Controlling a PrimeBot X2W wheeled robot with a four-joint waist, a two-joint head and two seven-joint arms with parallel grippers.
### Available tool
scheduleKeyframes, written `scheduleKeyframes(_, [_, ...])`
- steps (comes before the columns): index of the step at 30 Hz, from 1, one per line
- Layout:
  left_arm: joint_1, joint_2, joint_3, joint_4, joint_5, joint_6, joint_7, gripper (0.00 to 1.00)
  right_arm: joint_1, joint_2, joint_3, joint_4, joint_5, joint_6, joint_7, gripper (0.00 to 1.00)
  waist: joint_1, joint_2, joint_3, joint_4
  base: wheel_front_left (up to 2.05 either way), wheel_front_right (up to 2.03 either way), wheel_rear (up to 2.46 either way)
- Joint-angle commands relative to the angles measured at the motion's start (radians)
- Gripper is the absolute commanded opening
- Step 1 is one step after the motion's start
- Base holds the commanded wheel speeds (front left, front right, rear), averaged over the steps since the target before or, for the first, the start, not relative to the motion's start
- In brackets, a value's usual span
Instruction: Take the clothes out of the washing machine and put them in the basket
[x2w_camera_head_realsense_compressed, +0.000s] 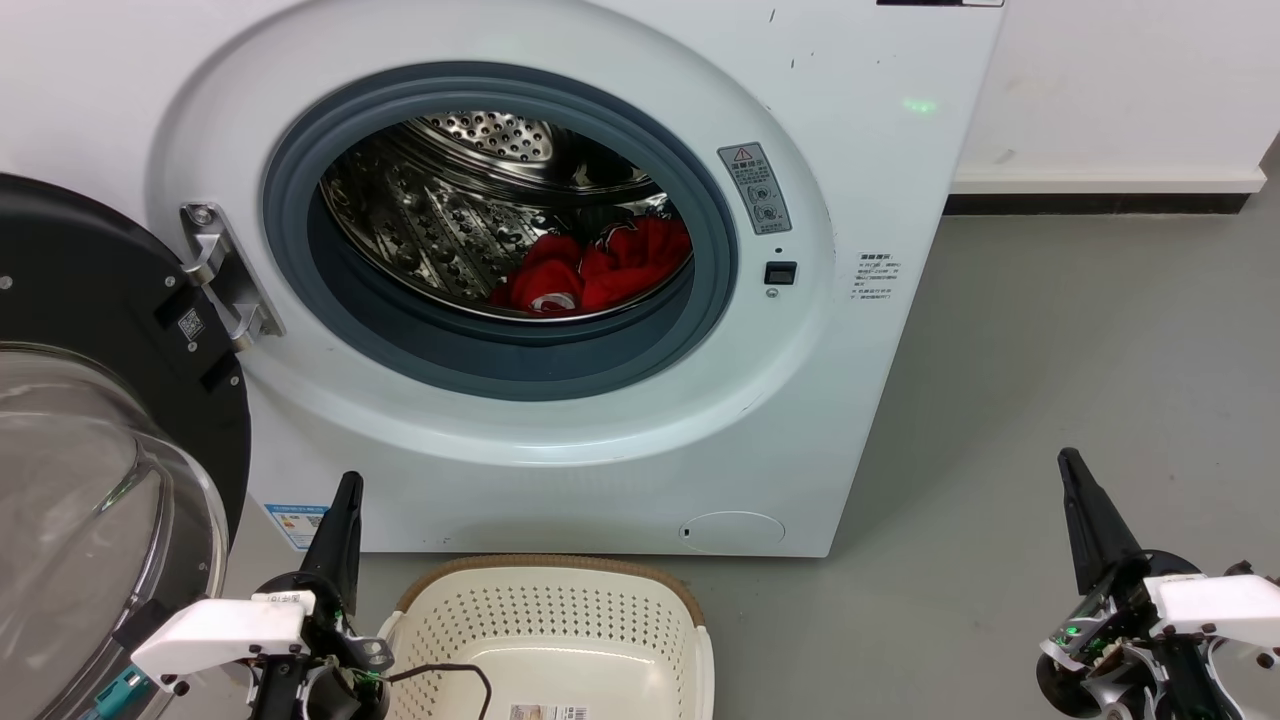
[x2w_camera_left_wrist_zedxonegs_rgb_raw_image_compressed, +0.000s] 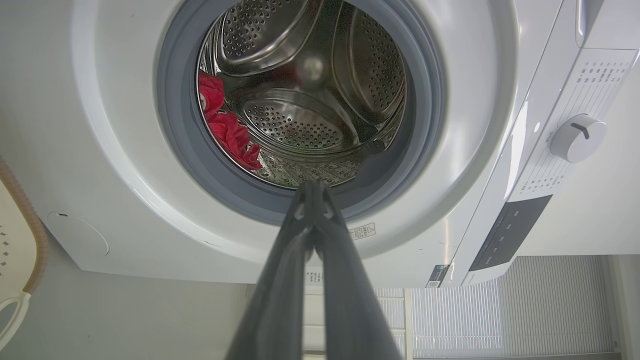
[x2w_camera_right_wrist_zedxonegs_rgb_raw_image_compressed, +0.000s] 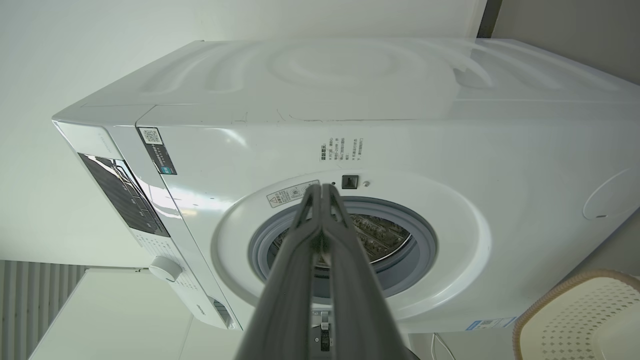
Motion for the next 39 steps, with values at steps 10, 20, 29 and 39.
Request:
scheduleKeyframes(10, [-0.006, -0.002, 0.002, 0.000, 0.001, -0.003, 0.002, 0.00, -0.012, 0.003, 0.000, 0.001, -0.005, 0.000, 0.001, 0.00, 0.0000, 0.0000, 0.000, 0.000, 0.00, 0.00, 0.00])
scheduleKeyframes(20, [-0.006, -0.002, 0.002, 0.000, 0.001, -0.003, 0.002, 0.00, -0.012, 0.003, 0.000, 0.001, -0.005, 0.000, 0.000, 0.00, 0.0000, 0.0000, 0.000, 0.000, 0.00, 0.00, 0.00])
scheduleKeyframes(29, [-0.006, -0.002, 0.002, 0.000, 0.001, -0.003, 0.002, 0.00, -0.012, 0.003, 0.000, 0.001, -0.004, 0.000, 0.000, 0.00, 0.0000, 0.0000, 0.000, 0.000, 0.00, 0.00, 0.00])
scheduleKeyframes(39, [-0.006, -0.002, 0.002, 0.000, 0.001, -0.003, 0.002, 0.00, -0.012, 0.003, 0.000, 0.001, -0.004, 0.000, 0.000, 0.00, 0.0000, 0.0000, 0.000, 0.000, 0.00, 0.00, 0.00])
